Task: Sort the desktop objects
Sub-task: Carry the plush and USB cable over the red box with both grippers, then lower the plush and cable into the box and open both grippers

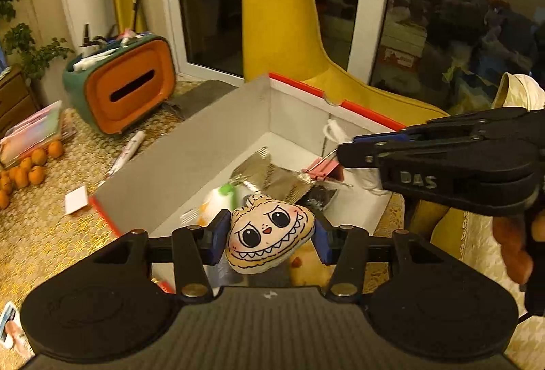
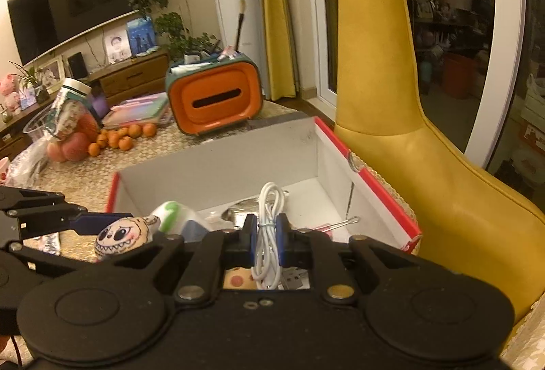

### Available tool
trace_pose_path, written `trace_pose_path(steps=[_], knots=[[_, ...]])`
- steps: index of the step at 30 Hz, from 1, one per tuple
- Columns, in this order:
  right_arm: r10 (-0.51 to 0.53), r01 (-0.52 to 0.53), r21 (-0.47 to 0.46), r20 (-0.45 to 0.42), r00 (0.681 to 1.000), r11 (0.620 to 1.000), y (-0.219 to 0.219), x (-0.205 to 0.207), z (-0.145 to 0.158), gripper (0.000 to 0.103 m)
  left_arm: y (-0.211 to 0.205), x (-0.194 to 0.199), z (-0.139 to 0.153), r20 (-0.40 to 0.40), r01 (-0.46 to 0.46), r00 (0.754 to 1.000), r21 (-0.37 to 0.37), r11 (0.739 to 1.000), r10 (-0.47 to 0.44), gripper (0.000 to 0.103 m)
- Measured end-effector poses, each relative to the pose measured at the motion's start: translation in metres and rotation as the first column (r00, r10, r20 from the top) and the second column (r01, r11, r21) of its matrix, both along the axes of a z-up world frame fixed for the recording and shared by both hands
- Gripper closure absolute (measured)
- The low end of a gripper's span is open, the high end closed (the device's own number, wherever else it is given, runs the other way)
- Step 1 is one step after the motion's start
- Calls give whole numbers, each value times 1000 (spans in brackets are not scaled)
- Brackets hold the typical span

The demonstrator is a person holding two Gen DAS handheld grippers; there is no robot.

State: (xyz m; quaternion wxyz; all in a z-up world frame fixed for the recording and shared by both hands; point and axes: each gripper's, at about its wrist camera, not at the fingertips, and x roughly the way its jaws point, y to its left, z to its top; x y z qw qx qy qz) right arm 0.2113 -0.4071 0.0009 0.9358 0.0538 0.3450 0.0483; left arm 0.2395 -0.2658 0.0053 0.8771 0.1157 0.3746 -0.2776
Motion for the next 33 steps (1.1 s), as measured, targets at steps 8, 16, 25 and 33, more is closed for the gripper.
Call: trace_pose_path(steps=[8, 16, 25, 33], knots=[[-12, 12, 1, -56, 998, 1000, -5, 26, -21, 92, -25, 17, -18, -10, 29, 1000, 46, 999, -29, 53], [-10, 10, -6, -105, 994, 1000, -10, 42, -41, 92, -27, 32, -35, -51, 24, 998, 54, 998, -21, 53], [0, -3, -20, -143, 990, 1000, -8, 49, -56, 92, -21, 41, -48, -74, 11, 997, 69, 998, -6, 53], [9, -10, -2, -156, 988, 1000, -9, 52, -55, 82, -25, 36, -52, -71, 35, 997, 84, 996, -29, 49]])
